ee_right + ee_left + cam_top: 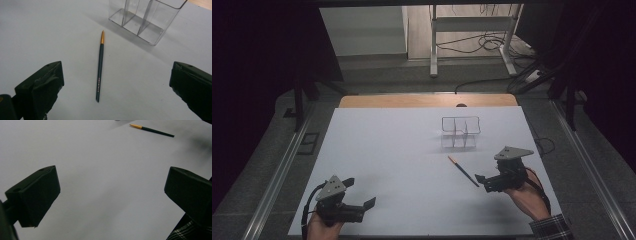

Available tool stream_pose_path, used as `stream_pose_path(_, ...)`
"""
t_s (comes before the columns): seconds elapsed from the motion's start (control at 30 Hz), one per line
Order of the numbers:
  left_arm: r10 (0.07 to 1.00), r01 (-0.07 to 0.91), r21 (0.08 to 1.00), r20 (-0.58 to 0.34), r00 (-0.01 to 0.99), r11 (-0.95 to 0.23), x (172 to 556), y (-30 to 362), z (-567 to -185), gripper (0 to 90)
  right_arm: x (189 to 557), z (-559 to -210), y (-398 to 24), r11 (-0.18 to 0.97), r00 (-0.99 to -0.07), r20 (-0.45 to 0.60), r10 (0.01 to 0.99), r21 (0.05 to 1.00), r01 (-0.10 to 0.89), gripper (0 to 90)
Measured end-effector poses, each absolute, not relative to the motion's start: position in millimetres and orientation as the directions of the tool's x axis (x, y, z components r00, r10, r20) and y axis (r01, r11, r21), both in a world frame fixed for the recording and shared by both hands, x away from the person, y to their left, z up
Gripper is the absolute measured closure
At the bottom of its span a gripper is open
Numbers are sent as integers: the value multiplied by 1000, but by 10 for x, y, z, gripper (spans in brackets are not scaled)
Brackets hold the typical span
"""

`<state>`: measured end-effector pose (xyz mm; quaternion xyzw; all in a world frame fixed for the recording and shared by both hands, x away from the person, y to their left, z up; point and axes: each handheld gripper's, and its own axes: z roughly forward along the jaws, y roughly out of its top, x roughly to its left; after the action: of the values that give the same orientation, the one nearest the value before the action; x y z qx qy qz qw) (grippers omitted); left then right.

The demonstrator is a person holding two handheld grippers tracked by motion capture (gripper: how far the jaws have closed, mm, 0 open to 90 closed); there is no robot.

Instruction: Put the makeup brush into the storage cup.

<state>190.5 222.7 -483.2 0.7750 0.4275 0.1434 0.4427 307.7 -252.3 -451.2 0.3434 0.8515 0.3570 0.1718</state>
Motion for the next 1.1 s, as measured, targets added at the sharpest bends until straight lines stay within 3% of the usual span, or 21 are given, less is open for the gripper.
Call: stream_pose_path(1.1,789,537,807,-156,595,-245,1915,2218,-4834,6,3325,-4557,-2375,515,-676,-35,736,678,525,0)
